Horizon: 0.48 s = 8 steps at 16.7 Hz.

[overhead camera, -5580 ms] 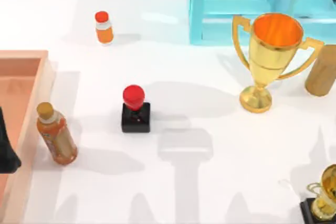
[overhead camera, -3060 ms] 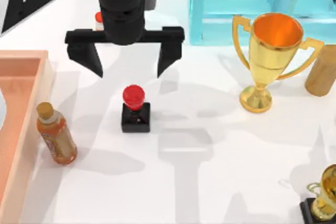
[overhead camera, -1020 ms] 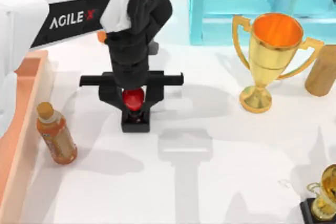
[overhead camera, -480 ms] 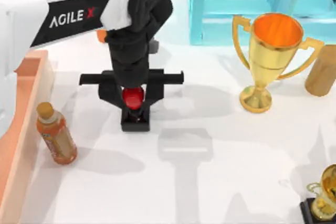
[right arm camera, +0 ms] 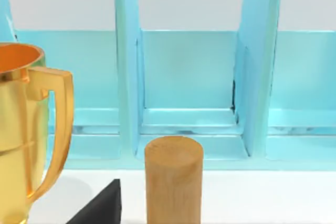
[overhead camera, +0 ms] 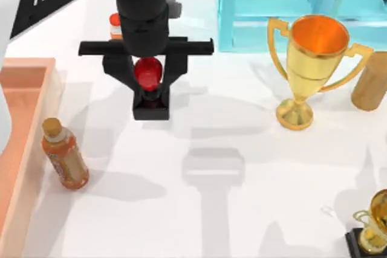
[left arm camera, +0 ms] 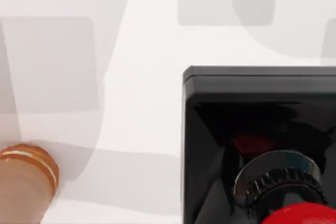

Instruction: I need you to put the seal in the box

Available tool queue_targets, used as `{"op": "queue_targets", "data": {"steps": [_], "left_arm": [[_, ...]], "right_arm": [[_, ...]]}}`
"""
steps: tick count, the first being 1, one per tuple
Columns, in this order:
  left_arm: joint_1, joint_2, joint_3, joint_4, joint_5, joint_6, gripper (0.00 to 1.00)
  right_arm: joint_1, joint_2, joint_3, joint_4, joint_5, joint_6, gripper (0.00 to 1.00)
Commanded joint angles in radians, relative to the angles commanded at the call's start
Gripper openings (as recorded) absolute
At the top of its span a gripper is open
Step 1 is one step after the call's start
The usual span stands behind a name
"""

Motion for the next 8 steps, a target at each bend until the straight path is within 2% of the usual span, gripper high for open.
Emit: {"op": "queue_targets", "data": {"steps": [6, 8], "left_arm": [[0.004, -0.004, 0.023, -0.024, 0.000, 0.005, 0.00], [0.039, -0.021, 0.007, -0.024, 0.000, 0.039, 0.00]], "right_arm": [[0.000, 0.000, 0.000, 0.000, 0.000, 0.000, 1.00], [0.000, 0.000, 0.000, 0.000, 0.000, 0.000, 1.00]]}}
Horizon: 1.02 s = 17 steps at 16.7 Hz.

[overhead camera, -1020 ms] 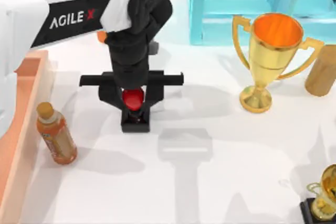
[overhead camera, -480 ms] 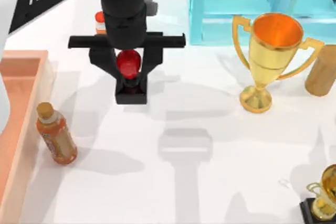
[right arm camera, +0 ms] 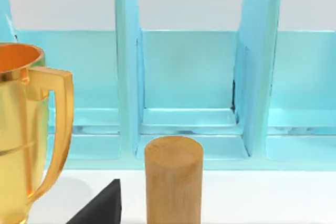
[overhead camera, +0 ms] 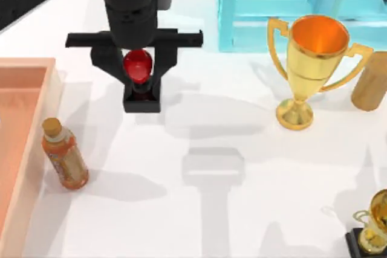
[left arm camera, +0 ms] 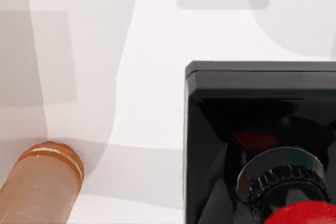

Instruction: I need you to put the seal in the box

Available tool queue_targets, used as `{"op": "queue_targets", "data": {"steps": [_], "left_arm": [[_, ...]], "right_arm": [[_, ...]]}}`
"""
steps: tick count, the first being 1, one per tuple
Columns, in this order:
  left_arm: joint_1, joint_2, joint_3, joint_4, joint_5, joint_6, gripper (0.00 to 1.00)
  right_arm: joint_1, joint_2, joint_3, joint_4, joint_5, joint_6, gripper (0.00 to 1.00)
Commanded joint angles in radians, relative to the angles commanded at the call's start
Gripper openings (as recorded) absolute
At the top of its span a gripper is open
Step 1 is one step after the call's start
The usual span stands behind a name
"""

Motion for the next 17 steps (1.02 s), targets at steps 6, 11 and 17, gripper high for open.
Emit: {"op": "queue_targets", "data": {"steps": [6, 11, 17], "left_arm": [[0.321, -0.153, -0.150, 0.012, 0.005, 0.312, 0.00], [0.664, -0.315, -0.311, 0.028, 0.009, 0.659, 0.00], [0.783, -0.397, -0.387, 0.042, 0.012, 0.778, 0.00]], "right_arm": [[0.000, 0.000, 0.000, 0.000, 0.000, 0.000, 1.00], [0.000, 0.000, 0.000, 0.000, 0.000, 0.000, 1.00], [0.000, 0.000, 0.000, 0.000, 0.000, 0.000, 1.00]]}}
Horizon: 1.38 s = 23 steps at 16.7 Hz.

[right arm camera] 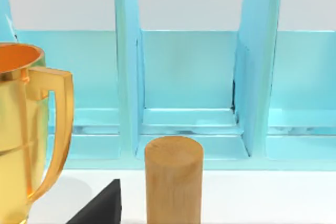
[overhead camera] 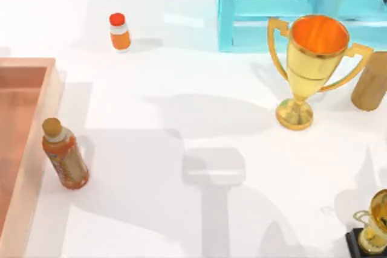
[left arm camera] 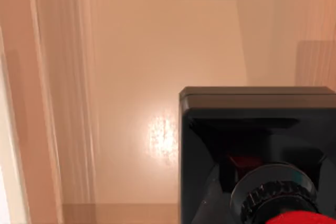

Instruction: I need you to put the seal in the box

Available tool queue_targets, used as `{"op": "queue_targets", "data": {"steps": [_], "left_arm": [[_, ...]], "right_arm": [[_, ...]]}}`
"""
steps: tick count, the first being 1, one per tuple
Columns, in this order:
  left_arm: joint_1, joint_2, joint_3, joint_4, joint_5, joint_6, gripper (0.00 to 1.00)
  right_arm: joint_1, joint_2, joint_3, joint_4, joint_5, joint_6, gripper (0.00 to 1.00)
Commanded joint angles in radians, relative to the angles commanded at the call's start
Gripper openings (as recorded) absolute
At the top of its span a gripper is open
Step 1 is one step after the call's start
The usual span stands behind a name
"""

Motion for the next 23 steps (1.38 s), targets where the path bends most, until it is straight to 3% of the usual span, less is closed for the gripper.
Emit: {"op": "queue_targets", "data": {"steps": [4, 11, 15, 23], "left_arm": [[-0.002, 0.005, -0.014, 0.015, -0.003, 0.000, 0.00], [0.002, 0.009, -0.237, 0.246, 0.000, 0.002, 0.00], [0.002, 0.010, -0.246, 0.256, 0.000, 0.002, 0.00], [0.002, 0.010, -0.246, 0.256, 0.000, 0.002, 0.60]], "right_arm": [[0.000, 0.000, 0.000, 0.000, 0.000, 0.000, 1.00], [0.000, 0.000, 0.000, 0.000, 0.000, 0.000, 1.00], [0.000, 0.000, 0.000, 0.000, 0.000, 0.000, 1.00], [0.000, 0.000, 0.000, 0.000, 0.000, 0.000, 1.00]]}}
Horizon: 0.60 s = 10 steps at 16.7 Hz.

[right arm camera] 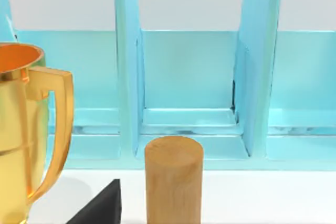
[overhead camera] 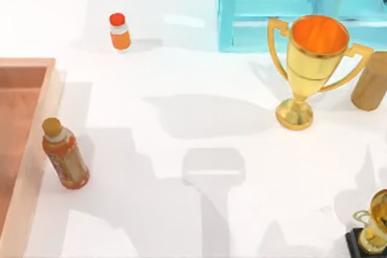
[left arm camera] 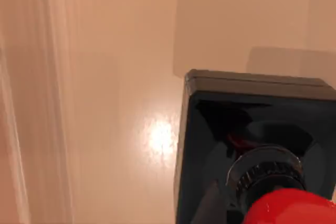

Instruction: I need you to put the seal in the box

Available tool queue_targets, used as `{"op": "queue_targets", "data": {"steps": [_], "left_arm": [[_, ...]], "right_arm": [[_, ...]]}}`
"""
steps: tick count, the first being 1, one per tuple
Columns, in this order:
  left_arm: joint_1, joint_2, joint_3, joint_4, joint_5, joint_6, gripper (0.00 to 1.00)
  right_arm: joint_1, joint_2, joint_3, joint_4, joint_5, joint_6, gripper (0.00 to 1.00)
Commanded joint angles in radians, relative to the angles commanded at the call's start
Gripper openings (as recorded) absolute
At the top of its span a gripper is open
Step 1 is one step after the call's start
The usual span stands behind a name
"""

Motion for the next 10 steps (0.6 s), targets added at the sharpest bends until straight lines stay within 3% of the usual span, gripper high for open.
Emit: {"op": "queue_targets", "data": {"steps": [5, 10], "left_arm": [[0.000, 0.000, 0.000, 0.000, 0.000, 0.000, 0.98], [0.000, 0.000, 0.000, 0.000, 0.000, 0.000, 1.00]], "right_arm": [[0.000, 0.000, 0.000, 0.000, 0.000, 0.000, 1.00], [0.000, 0.000, 0.000, 0.000, 0.000, 0.000, 1.00]]}}
